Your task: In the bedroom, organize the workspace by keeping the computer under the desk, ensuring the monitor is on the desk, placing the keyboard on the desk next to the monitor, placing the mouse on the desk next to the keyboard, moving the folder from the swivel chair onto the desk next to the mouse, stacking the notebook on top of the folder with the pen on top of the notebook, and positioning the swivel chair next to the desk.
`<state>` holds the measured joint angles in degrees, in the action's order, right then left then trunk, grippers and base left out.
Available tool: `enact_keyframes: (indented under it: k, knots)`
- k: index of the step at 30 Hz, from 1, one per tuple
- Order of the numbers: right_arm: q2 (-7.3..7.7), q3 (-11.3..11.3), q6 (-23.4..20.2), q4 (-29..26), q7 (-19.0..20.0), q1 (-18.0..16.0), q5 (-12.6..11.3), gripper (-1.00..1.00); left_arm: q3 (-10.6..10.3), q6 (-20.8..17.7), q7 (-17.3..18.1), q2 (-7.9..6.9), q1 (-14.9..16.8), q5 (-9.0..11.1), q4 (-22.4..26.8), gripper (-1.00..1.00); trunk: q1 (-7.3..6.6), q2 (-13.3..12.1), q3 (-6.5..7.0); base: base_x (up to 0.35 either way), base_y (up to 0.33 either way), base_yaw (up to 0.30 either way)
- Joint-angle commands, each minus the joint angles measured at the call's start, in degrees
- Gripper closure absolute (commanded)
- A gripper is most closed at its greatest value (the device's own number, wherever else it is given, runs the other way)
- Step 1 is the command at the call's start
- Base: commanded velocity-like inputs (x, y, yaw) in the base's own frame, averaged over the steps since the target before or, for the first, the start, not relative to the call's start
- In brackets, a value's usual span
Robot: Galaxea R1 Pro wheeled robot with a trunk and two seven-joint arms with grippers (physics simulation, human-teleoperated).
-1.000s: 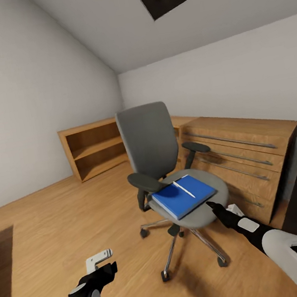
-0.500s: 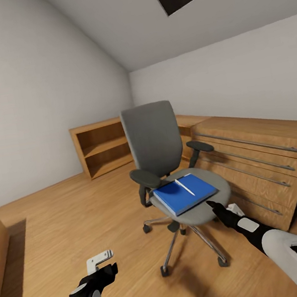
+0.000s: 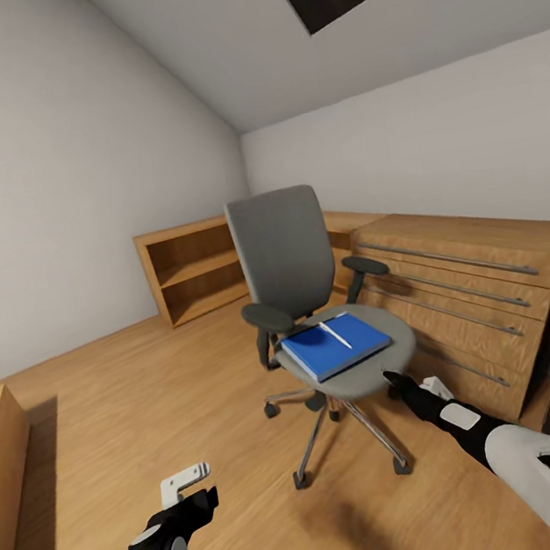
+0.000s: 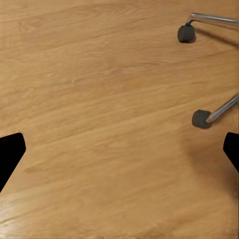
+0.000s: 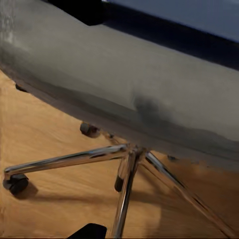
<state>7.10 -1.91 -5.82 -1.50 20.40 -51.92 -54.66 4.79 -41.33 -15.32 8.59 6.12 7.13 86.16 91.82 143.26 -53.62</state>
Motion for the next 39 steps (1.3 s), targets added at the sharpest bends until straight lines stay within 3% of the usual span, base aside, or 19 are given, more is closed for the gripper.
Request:
enact_keyframes:
  k: [1,18,33,39]
  knots:
    - [0.02,-0.2,-0.3,0.0,0.2,0.0,-0.3,-1.00,0.0,-0.2,-0.4,0.03,0.0,0.6,0.1,-1.00,-0.05,0.0,-0.06,-0.327,0.000,0.000]
    - [0.02,-0.2,-0.3,0.0,0.2,0.0,-0.2,-1.00,0.0,-0.2,-0.4,0.04,0.0,0.6,0.1,-1.00,-0.05,0.0,-0.06,-0.304,0.000,0.000]
    - [0.01,-0.1,0.0,0.0,0.2,0.1,-0.2,-1.00,0.0,-0.2,-0.4,0.10,0.0,0.6,0.1,-1.00,-0.05,0.0,-0.06,-0.032,0.000,0.000]
    - [-0.09,0.0,2.2,0.0,0.2,0.4,0.7,-1.00,-0.3,-0.1,-0.5,0.05,0.0,0.6,0.1,-1.00,-0.59,-0.8,1.19,-0.002,0.000,0.000]
